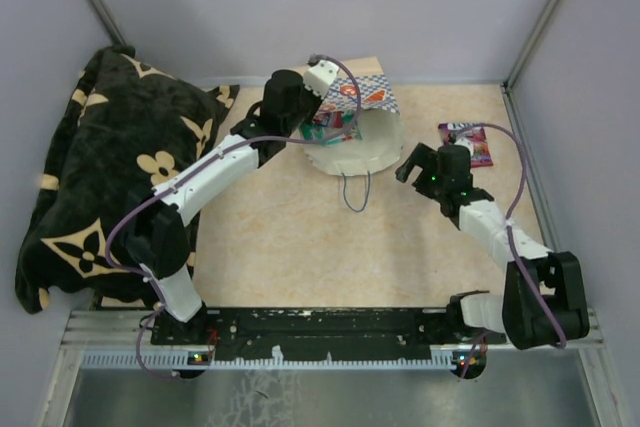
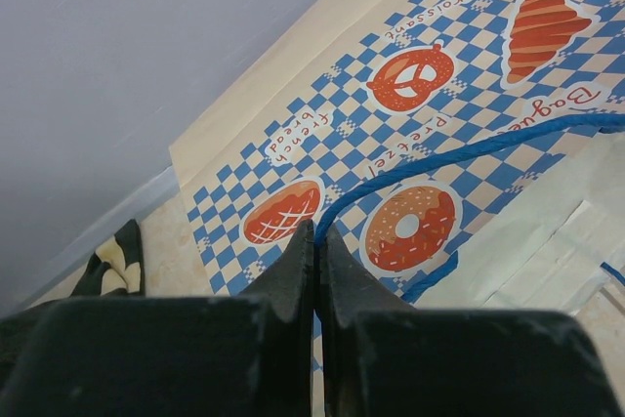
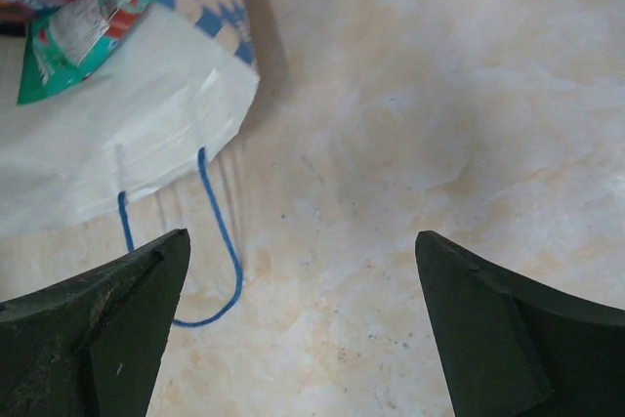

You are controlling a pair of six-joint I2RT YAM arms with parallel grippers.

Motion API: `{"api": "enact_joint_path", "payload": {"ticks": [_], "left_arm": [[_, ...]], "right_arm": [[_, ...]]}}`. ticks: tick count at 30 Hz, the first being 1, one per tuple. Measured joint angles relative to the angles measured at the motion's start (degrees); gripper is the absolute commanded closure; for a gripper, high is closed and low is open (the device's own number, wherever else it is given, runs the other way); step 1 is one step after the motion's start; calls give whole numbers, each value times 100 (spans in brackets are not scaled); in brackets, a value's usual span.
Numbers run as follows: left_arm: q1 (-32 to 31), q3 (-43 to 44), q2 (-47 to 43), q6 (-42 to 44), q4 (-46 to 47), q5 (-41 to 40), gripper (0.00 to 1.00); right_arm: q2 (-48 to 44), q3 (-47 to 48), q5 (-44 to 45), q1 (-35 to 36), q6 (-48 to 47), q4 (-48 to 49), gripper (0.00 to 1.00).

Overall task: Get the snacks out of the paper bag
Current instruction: Take out the snack from the paper bag.

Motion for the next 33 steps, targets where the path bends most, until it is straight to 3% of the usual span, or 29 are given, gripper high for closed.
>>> {"api": "enact_joint_path", "payload": {"ticks": [13, 17, 20, 28, 33], "left_arm": [[0, 118, 2, -258, -153, 79, 100], [0, 433, 50, -319, -273, 42, 100], [0, 616, 105, -363, -299, 0, 100], [0, 839, 205, -404, -479, -11, 100], [0, 868, 205, -442, -555, 0, 100]], "right_arm": [[-310, -671, 299, 1316, -232, 708, 8], [46, -669, 396, 1893, -136, 1241, 16], [446, -671, 363, 2024, 173, 1797, 26], [1377, -348, 560, 2020, 1545, 3075, 29], [2142, 549, 868, 2020, 2168, 3495, 27]]}}
